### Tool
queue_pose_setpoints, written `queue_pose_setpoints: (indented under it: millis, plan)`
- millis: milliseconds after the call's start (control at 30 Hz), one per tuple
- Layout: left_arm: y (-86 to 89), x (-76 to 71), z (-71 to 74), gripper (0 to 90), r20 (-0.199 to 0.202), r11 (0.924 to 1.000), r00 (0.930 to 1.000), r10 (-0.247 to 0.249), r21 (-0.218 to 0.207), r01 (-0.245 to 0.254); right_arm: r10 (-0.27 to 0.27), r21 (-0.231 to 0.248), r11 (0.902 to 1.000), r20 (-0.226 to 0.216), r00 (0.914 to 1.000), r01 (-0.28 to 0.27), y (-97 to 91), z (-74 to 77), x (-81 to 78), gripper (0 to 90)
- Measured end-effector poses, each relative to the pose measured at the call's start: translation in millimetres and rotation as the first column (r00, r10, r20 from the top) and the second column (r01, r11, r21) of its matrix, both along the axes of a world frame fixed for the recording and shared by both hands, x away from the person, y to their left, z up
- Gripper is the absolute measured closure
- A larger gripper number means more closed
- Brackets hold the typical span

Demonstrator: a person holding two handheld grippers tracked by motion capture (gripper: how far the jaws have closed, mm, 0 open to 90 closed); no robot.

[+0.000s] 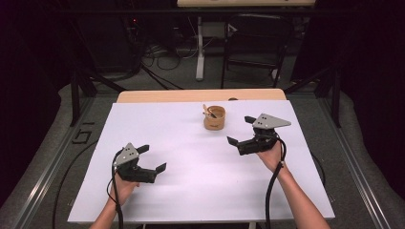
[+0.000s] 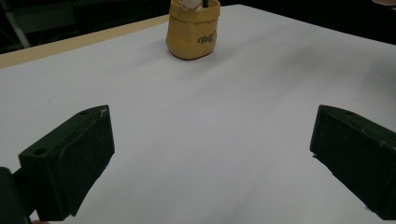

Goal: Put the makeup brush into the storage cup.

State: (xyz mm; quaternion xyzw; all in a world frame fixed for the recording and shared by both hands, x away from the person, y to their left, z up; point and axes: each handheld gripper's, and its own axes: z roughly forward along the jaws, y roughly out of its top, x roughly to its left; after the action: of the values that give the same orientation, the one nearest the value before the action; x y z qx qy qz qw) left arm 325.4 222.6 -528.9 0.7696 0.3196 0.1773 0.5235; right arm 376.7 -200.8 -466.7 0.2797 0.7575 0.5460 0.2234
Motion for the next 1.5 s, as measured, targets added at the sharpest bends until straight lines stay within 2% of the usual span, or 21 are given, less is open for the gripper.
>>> queue_pose_setpoints:
  millis: [167,267,367,433,467,500,533,567,667,733,933,1000,1300,1500]
  plan:
    - [1.4,-2.1,1.9,0.0,0.006,0.9999,0.9999,-0.015,-0.005,0.015,0.003,0.015,0.9999,0.013,0.9999,-0.003,-4.9,0.2,-16.9,0.0]
    - [1.5,-4.3,3.6,0.0,0.015,1.0000,0.9999,-0.003,0.004,0.003,0.001,0.006,1.0000,0.022,0.9998,-0.002,-6.9,-1.5,-26.6,0.0]
    - [3.1,-6.0,5.0,0.0,0.024,0.9999,0.9997,-0.008,-0.011,0.009,0.001,0.006,1.0000,0.011,0.9999,-0.001,-10.6,-5.0,-36.9,0.0]
    - [4.5,-8.1,6.5,0.0,0.027,0.9999,0.9996,-0.010,-0.005,0.010,0.002,0.007,1.0000,0.015,0.9999,-0.002,-11.5,-7.6,-41.8,0.0]
    - [4.9,-11.7,8.9,0.0,0.030,0.9987,0.9991,0.030,0.041,-0.031,0.004,0.006,1.0000,0.016,0.9999,-0.004,-11.7,-8.9,-44.7,0.0]
    - [8.4,-12.6,11.3,0.0,0.005,0.9980,0.9999,-0.009,0.062,0.009,0.005,0.005,1.0000,0.017,0.9999,-0.005,-11.9,-9.8,-47.8,0.0]
    - [9.2,-13.6,10.6,0.0,0.013,0.9985,0.9998,-0.018,0.051,0.017,0.006,-0.001,1.0000,0.018,0.9998,-0.006,-12.3,-10.4,-50.6,0.0]
    - [7.4,-13.8,6.9,0.0,0.049,1.0000,0.9987,-0.008,0.000,0.008,0.008,0.001,1.0000,0.020,0.9998,-0.008,-12.7,-11.1,-53.0,0.0]
    - [11.3,-16.8,6.5,0.0,0.057,0.9998,0.9983,-0.011,0.015,0.011,0.008,0.016,0.9998,0.016,0.9998,-0.008,-14.2,-13.6,-59.2,0.0]
    - [13.8,-19.8,5.9,0.0,0.060,0.9998,0.9982,0.004,0.020,-0.005,0.010,0.015,0.9998,0.015,0.9998,-0.010,-15.2,-15.6,-62.2,0.0]
    - [22.5,-28.0,3.2,0.0,0.060,0.9995,0.9982,-0.006,0.033,0.004,0.007,0.013,0.9999,0.015,0.9999,-0.007,-18.5,-24.7,-75.3,0.0]
    - [24.1,-30.9,2.8,0.0,0.067,0.9987,0.9977,0.000,0.050,-0.004,0.005,0.016,0.9998,0.028,0.9996,-0.006,-19.7,-27.1,-79.3,0.0]
    - [32.3,-42.0,-1.4,0.0,0.071,0.9993,0.9975,-0.004,0.037,0.001,-0.003,0.001,1.0000,0.030,0.9995,0.003,-27.7,-35.1,-94.4,0.0]
    - [36.5,-48.1,-5.3,0.0,0.085,0.9992,0.9963,-0.001,0.041,-0.002,-0.013,0.012,0.9998,0.039,0.9992,0.013,-33.8,-43.2,-101.8,0.0]
